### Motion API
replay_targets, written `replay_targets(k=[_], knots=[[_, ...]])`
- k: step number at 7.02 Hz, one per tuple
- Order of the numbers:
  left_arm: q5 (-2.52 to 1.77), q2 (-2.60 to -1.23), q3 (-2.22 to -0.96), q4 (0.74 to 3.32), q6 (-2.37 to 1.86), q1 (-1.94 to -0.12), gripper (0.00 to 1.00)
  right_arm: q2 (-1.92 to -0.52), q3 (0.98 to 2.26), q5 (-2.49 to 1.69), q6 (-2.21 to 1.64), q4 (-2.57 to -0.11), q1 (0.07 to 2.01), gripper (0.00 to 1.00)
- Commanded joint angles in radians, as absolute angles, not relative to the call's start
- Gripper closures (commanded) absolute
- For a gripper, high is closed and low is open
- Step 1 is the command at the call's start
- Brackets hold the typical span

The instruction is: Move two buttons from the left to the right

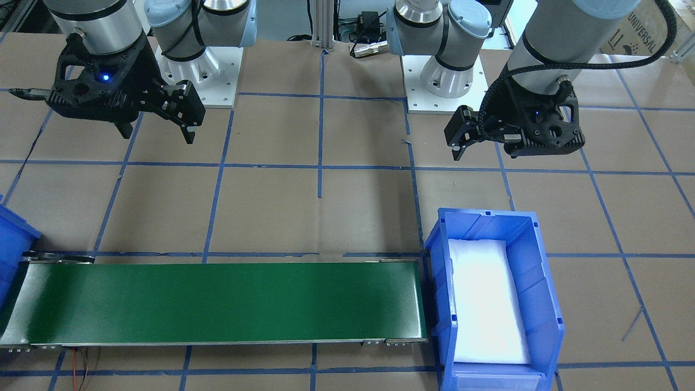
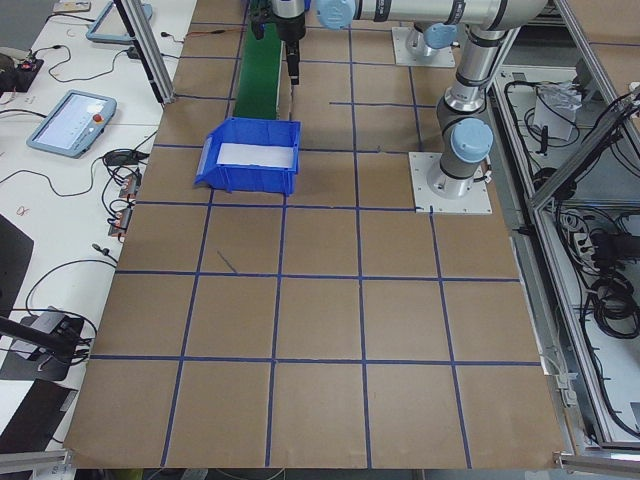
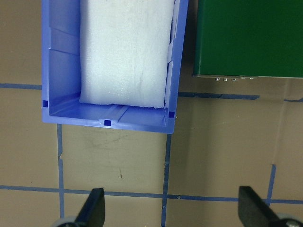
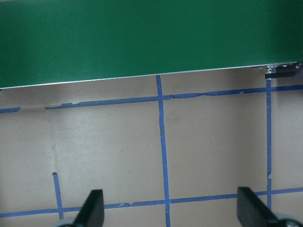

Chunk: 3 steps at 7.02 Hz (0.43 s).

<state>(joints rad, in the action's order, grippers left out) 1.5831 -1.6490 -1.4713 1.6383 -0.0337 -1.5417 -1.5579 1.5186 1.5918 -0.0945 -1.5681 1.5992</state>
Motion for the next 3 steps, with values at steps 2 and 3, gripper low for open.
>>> replay_targets(k=[2,3], knots=[[1.583,-1.649,-1.473,1.638,-0.034,-1.542,0.00,-1.557,1.517,1.626,-0.091,-1.568,1.583,0.00],[1.583,-1.651,-1.473,1.638,-0.034,-1.542,0.00,-1.559,1.516,1.679,-0.089,-1.568,1.583,0.00]])
